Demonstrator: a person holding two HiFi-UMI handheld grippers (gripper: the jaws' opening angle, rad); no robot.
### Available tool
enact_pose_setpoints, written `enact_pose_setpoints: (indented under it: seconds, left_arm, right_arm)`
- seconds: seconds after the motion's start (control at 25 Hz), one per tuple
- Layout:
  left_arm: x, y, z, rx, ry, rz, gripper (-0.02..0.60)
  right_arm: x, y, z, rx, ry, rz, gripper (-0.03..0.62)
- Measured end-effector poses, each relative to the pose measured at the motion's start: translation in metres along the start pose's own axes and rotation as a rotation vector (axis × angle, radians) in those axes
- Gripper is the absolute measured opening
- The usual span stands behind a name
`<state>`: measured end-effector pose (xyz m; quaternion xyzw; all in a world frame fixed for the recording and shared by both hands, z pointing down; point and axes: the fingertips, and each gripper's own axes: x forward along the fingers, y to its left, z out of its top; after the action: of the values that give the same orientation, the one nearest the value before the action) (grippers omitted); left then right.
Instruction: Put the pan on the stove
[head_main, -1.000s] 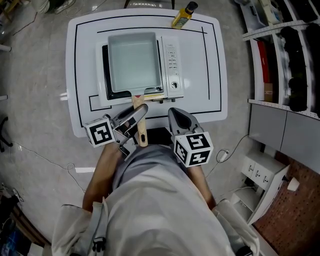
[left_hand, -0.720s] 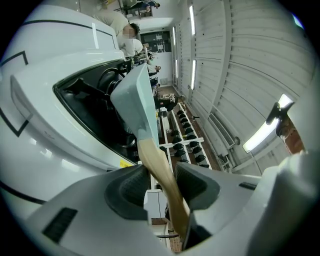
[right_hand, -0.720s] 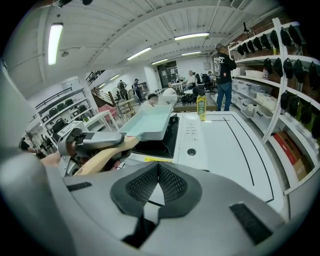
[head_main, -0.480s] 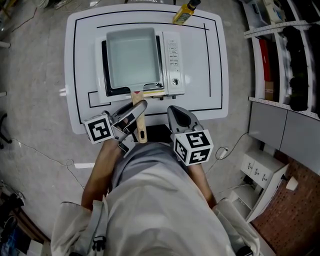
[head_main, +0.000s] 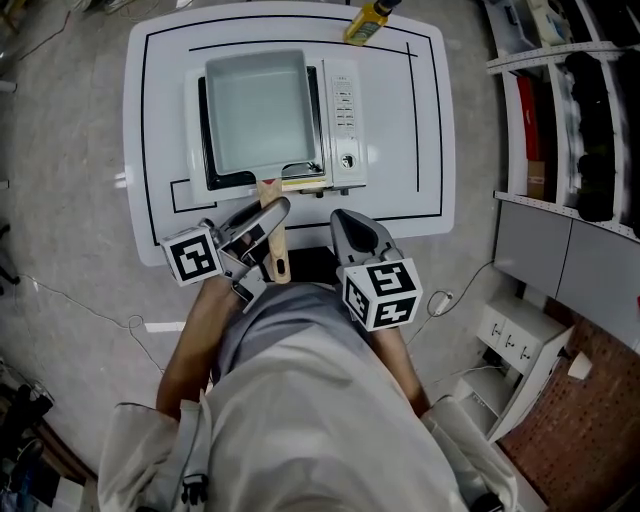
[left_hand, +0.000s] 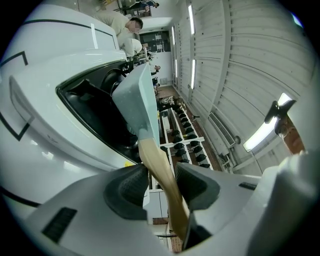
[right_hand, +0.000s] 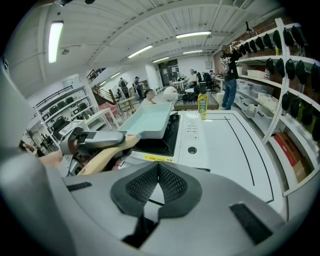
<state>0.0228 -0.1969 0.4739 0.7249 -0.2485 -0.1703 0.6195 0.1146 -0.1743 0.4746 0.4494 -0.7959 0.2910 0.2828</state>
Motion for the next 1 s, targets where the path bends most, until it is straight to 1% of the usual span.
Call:
enact_pose_setpoints:
  seconds: [0.2, 0.44, 0.72, 1.0]
  left_arm:
    - [0.001, 0.001, 0.000, -0.001, 0.001, -0.014, 0.169]
    - [0.001, -0.003, -0.003, 0.053, 0.027, -0.020, 0.192]
    - [0.000, -0.002, -0.007, 0.044, 0.044, -0.026, 0.193]
    - [-0.005, -0.002, -0.010, 0.063, 0.074, -0.025, 0.193]
  right_arm:
    - [0.001, 0.002, 0.001, -0.005, -0.005, -0.004, 0.009]
    - [0.000, 0.004, -0.006, 0.014, 0.000, -0.012, 0.009]
    - [0.000, 0.003, -0.011, 0.035, -0.005, -0.028, 0.009]
    - [0.003, 0.006, -0.012, 0.047, -0.019, -0.035, 0.009]
